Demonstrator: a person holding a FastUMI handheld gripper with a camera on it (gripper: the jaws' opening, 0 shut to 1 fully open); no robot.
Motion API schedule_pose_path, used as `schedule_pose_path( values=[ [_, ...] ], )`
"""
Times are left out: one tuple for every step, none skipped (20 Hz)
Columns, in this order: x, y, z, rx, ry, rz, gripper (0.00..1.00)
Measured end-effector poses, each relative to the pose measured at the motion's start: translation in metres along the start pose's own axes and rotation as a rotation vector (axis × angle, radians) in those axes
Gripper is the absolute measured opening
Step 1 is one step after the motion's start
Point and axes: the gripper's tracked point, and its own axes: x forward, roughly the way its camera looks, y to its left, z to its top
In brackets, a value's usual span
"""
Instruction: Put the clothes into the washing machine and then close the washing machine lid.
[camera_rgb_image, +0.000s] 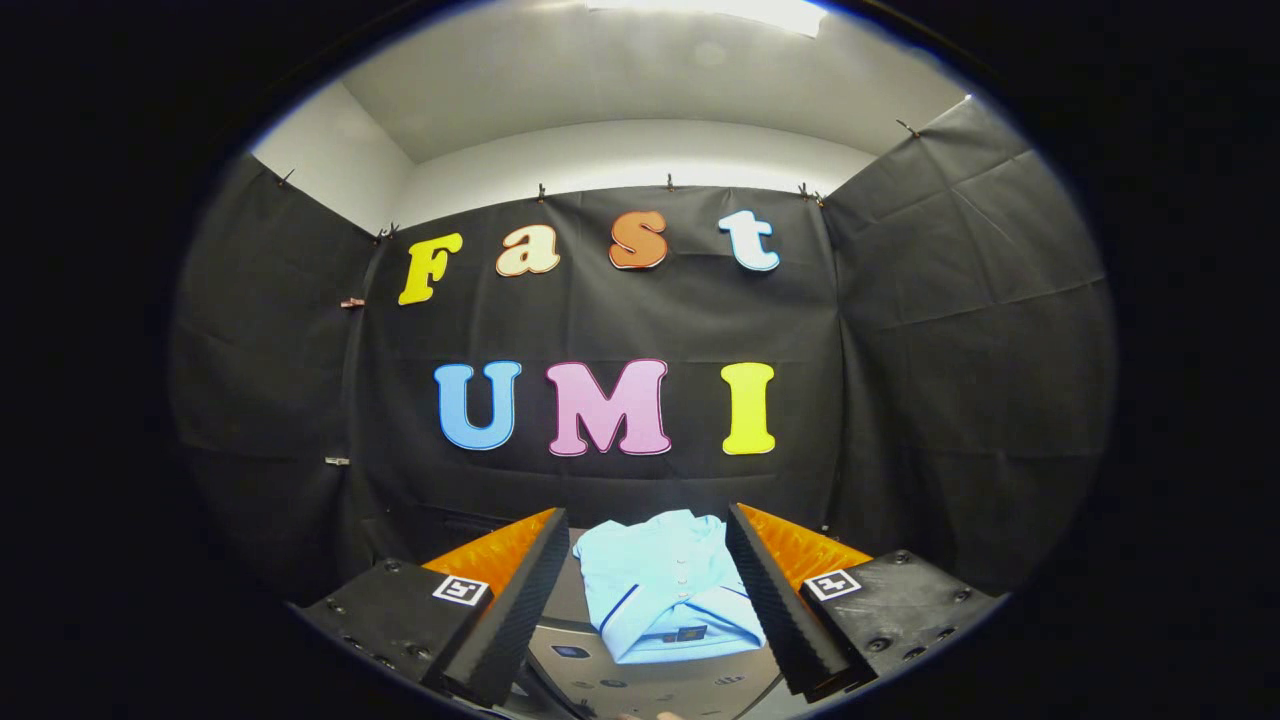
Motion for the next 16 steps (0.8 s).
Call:
schedule_pose_path(
  values=[
    [0.002, -0.001, -0.001, 0.003, 0.000, 0.000, 0.99],
    [0.005, -0.001, 0.000, 0.007, -0.002, 0.000, 0.99],
    [0.008, 0.000, 0.001, 0.011, -0.005, 0.000, 0.98],
    [0.011, 0.000, 0.003, 0.014, -0.008, 0.003, 0.98],
    [0.016, 0.000, 0.004, 0.012, -0.010, 0.004, 0.99],
    [0.022, -0.002, 0.004, 0.008, -0.009, 0.001, 0.99],
    [0.028, -0.003, 0.003, 0.002, -0.004, 0.000, 0.98],
    [0.035, -0.004, 0.003, -0.003, 0.003, -0.002, 0.98],
    [0.044, -0.006, 0.003, -0.007, 0.011, -0.006, 0.98],
    [0.051, -0.007, 0.004, -0.009, 0.016, -0.008, 0.98],
    [0.059, -0.009, 0.005, -0.009, 0.021, -0.010, 0.98],
    [0.070, -0.010, 0.006, -0.008, 0.026, -0.010, 0.98],
    [0.081, -0.009, 0.006, -0.006, 0.034, -0.009, 0.98],
    [0.091, -0.009, 0.004, -0.005, 0.046, -0.006, 0.98],
    [0.101, -0.009, 0.001, -0.004, 0.063, -0.003, 0.98],
    [0.112, -0.011, -0.003, -0.001, 0.081, -0.002, 0.98]
  ],
)
